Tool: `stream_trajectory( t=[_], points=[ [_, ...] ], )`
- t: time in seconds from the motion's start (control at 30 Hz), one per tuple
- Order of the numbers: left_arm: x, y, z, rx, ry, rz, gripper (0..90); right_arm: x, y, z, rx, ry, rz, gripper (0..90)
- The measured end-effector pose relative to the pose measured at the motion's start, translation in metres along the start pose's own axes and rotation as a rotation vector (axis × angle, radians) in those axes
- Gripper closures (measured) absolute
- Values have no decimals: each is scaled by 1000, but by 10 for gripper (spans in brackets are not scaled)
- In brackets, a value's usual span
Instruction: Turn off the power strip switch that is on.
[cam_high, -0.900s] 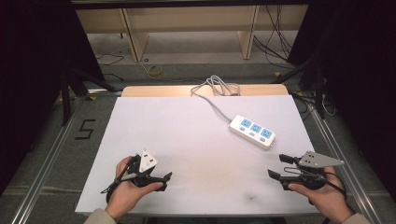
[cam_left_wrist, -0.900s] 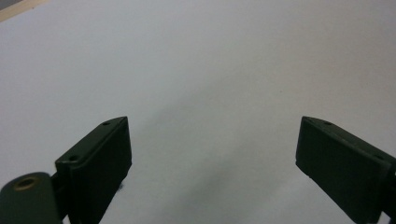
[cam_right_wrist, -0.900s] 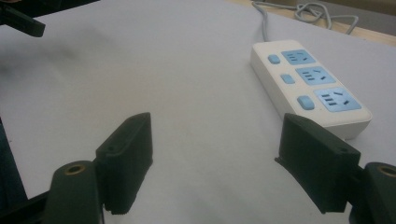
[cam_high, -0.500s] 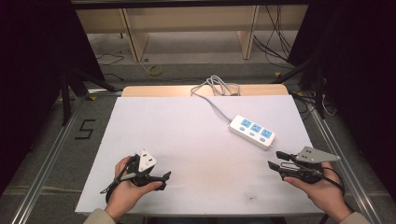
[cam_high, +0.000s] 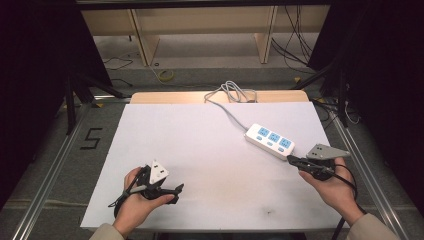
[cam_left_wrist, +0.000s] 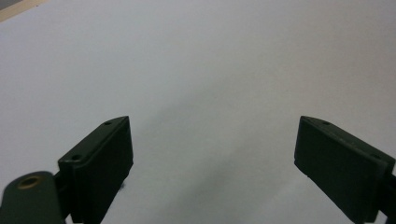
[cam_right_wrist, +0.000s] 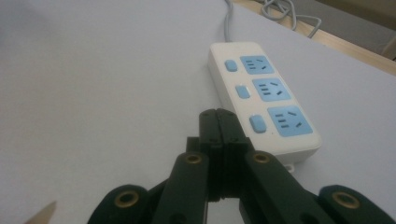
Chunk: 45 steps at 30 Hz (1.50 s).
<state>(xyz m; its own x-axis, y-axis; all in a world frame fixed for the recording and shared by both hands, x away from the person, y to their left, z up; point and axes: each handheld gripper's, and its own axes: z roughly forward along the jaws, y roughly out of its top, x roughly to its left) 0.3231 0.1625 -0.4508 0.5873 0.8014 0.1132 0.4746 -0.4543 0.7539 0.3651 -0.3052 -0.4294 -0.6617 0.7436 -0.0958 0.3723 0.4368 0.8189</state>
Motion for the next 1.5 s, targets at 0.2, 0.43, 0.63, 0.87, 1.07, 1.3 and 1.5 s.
stream_trajectory(
  t=[0.2, 0.43, 0.63, 0.87, 1.07, 1.3, 1.5],
  points=[
    [0, 0, 0, 3, 0, 9, 112, -6, 10, 14, 29, -12, -2, 900],
    [0, 1, 1, -2, 4, 8, 112, -10, 19, 28, 67, -14, 14, 900],
    [0, 0, 0, -6, 5, 3, 112, -11, 29, 39, 73, -11, 15, 900],
    [0, 1, 0, -10, 9, 1, 112, -12, 40, 50, 80, -7, 17, 900],
    [0, 1, 0, -11, 9, 2, 112, -15, 45, 58, 95, -3, 23, 900],
    [0, 1, -1, -11, 10, 5, 113, -17, 52, 66, 118, 0, 33, 900],
    [0, 1, -1, -12, 13, 9, 112, -20, 56, 75, 140, -1, 33, 900]
  ],
)
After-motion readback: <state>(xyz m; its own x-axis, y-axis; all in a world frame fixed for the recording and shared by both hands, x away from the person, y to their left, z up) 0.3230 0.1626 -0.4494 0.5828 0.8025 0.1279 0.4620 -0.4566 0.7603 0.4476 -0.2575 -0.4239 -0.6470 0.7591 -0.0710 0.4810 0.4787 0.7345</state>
